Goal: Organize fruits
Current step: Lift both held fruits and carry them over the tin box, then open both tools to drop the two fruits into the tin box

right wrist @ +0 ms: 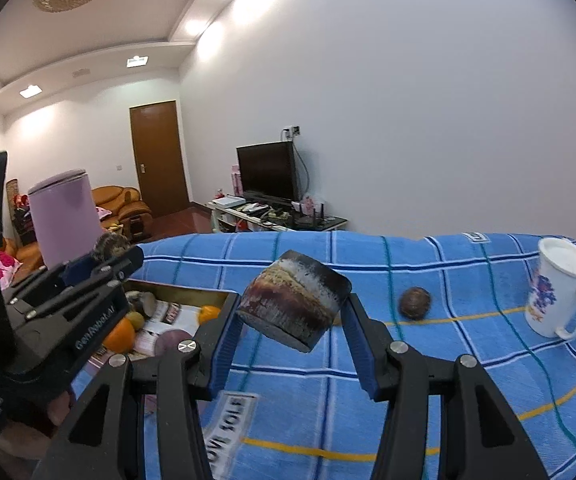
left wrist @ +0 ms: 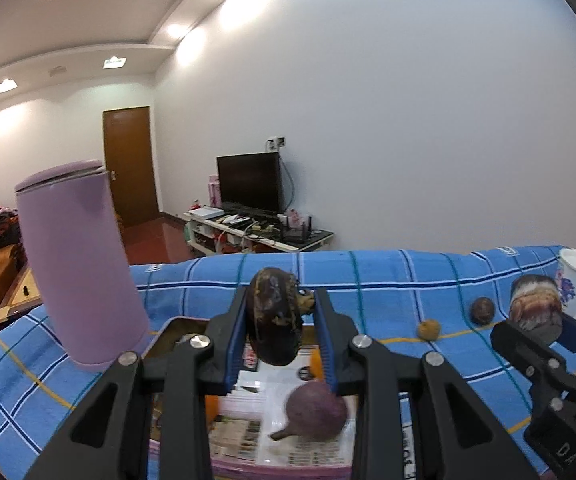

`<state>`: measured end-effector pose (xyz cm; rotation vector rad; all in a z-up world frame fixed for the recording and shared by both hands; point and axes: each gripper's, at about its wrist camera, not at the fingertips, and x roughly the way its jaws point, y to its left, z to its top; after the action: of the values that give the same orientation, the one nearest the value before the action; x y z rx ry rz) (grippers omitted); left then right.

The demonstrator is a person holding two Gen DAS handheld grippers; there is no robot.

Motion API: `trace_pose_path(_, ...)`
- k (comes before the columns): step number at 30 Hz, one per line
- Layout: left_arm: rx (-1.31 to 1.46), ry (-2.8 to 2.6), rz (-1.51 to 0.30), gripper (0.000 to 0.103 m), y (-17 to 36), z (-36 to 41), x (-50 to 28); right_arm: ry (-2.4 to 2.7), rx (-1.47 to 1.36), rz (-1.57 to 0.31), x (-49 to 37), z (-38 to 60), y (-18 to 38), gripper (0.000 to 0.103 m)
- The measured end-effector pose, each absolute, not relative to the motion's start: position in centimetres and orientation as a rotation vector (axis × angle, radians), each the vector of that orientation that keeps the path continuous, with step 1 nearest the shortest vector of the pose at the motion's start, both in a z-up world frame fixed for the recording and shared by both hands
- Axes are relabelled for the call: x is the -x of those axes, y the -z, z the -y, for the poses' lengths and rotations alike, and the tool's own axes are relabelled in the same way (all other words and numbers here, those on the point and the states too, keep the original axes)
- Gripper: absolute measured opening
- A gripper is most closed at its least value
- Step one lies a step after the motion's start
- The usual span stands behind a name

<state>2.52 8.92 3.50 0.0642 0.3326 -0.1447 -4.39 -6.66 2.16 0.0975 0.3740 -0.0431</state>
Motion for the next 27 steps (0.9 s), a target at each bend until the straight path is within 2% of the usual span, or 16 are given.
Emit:
trace_pose_path(15,-0.031,-0.009,-0.386,0.033,-2.8,-14.8,-6.0,-0.077,-0.116,-0.383,-1.3,0.1,-2.5,0.053)
trace_pose_path(27,-0.030,-0.066,-0.460,0.033,-1.4,-16.4,-8.1,-0.091,-0.146,-0.437,-5.4,-2.5,-1.0,0.053)
